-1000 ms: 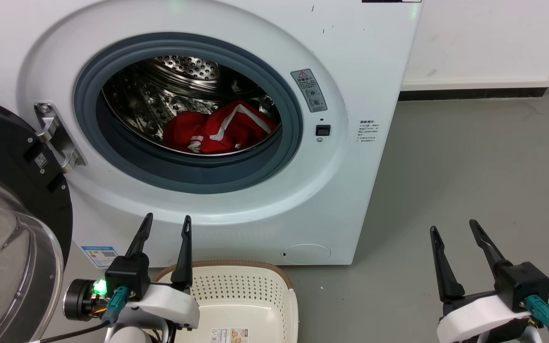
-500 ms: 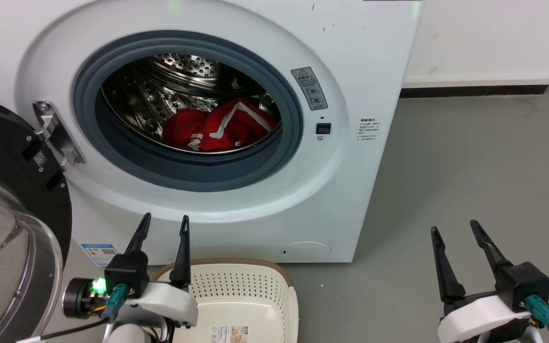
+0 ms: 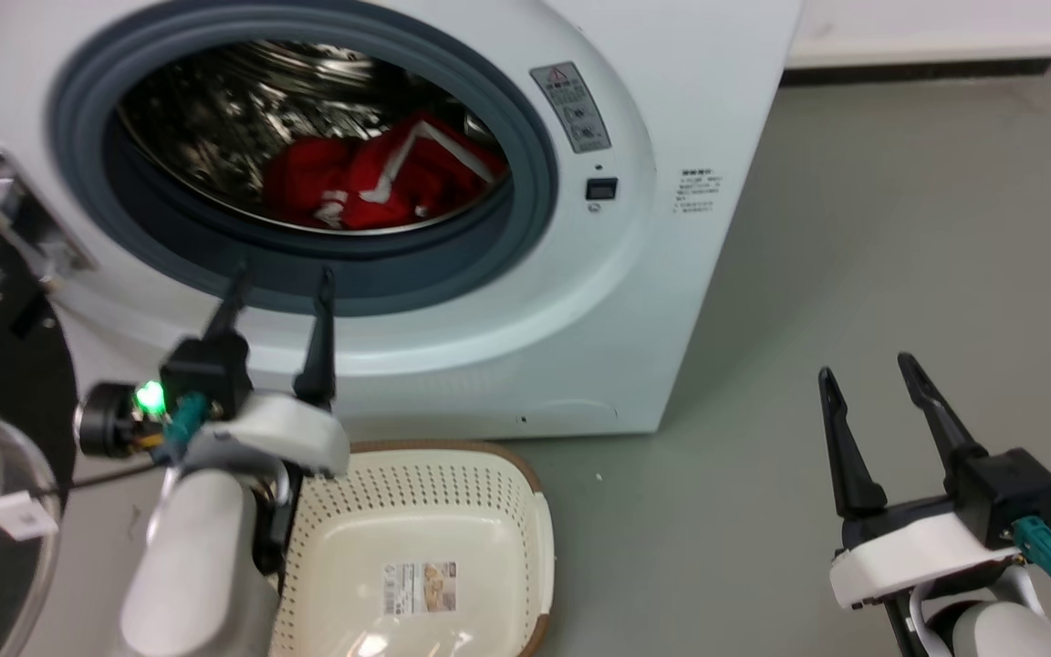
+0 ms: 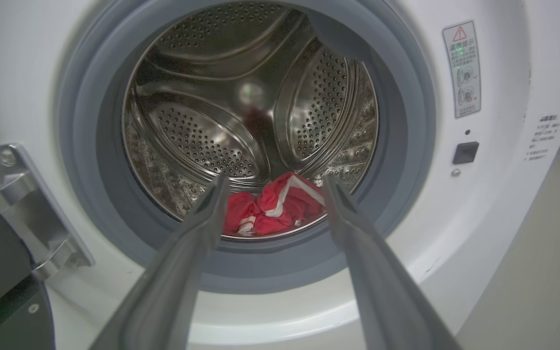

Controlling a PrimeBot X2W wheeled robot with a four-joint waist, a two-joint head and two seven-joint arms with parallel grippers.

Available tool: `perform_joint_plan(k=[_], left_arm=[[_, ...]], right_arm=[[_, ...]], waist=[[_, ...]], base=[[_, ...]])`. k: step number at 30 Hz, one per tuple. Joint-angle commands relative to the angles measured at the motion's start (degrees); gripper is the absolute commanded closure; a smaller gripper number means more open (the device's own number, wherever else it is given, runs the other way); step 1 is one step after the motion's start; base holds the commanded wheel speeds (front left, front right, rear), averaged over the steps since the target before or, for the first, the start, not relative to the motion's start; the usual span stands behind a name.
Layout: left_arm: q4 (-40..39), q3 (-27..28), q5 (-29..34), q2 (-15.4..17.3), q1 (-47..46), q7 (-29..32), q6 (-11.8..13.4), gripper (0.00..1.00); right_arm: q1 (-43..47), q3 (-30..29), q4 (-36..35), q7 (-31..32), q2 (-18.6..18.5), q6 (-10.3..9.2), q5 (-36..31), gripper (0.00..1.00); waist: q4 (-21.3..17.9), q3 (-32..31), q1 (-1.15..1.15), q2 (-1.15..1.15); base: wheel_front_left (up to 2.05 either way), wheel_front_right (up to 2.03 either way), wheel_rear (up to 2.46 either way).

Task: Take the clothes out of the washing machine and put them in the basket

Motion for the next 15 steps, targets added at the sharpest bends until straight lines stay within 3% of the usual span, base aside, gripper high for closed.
perform_joint_plan(k=[1,15], left_arm=[[0.89,0.42,-0.40,0.70,-2.48,0.35,-0.03,0.00],[10.07,4.99,-2.31,9.41,-25.93,8.06,-0.04,0.00]], right_arm=[[-1.34,0.26,-0.10,-0.43,-0.05,-0.04,0.50,0.00],[-11.07,2.84,3.67,-5.03,0.01,-0.04,4.28,0.00]], waist=[[-2.65,3.99,0.00,0.00],[-12.47,22.01,0.00,0.00]], base=[[0.00,0.00,0.00],[0.00,0.00,0.00]])
